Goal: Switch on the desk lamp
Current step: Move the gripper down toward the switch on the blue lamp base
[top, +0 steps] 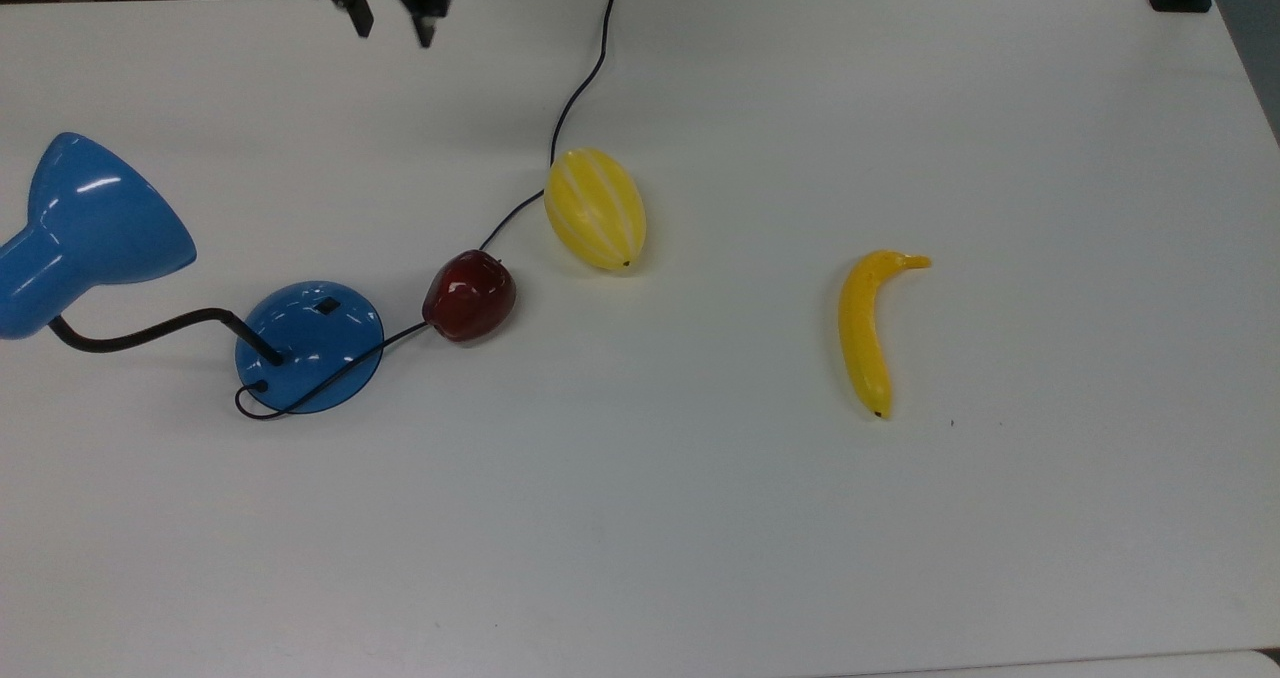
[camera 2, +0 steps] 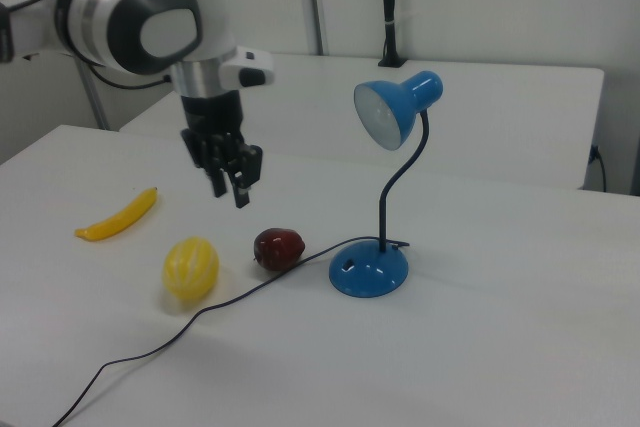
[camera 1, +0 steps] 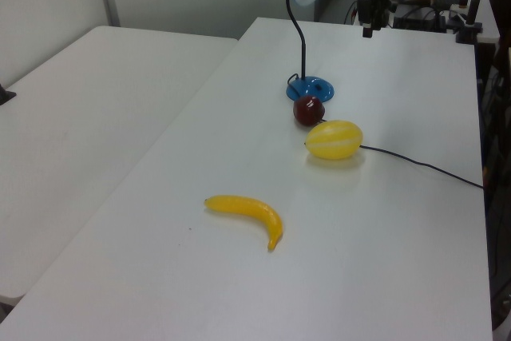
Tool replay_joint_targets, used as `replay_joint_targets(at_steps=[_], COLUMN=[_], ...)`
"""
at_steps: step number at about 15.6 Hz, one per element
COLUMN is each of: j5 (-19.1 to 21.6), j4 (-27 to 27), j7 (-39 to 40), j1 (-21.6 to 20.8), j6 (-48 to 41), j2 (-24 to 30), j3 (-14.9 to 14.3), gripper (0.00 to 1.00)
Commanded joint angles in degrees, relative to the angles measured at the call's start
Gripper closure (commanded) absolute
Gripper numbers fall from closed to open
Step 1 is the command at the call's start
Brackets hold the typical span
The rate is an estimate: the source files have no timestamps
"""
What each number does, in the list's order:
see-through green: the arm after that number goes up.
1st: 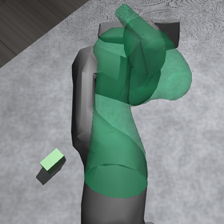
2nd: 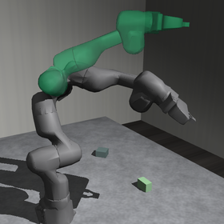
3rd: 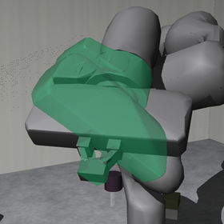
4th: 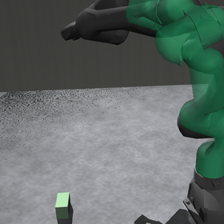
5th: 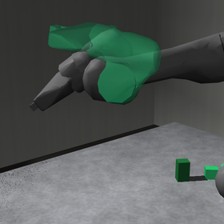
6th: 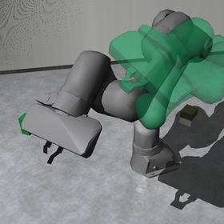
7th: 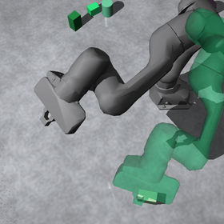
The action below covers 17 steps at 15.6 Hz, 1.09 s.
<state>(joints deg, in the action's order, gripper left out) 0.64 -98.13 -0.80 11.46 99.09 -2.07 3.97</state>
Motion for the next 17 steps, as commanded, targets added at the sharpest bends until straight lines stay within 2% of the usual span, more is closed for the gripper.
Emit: replay_joint_targets(at_steps=[1,3,7,12,17], j5=[0.06,-0.72,-2.22,-2.31,-2.31], j4=[0.22,0.22,0.22,0.22,0.22], j7=[-5.07,-7.72,-7.99,-10.98,-11.07], j1=[0.84,1.45,2.16,4.09,4.18], j6=[7.32,11.02,18.49,29.91,34.41], j2=[-3.19,-5.48,-10.92,-15.23,-17.97], j3=[-0.37,-0.37,-0.63,-0.98,-0.98], gripper=[1.00,1.00,1.00,1.00,1.00])
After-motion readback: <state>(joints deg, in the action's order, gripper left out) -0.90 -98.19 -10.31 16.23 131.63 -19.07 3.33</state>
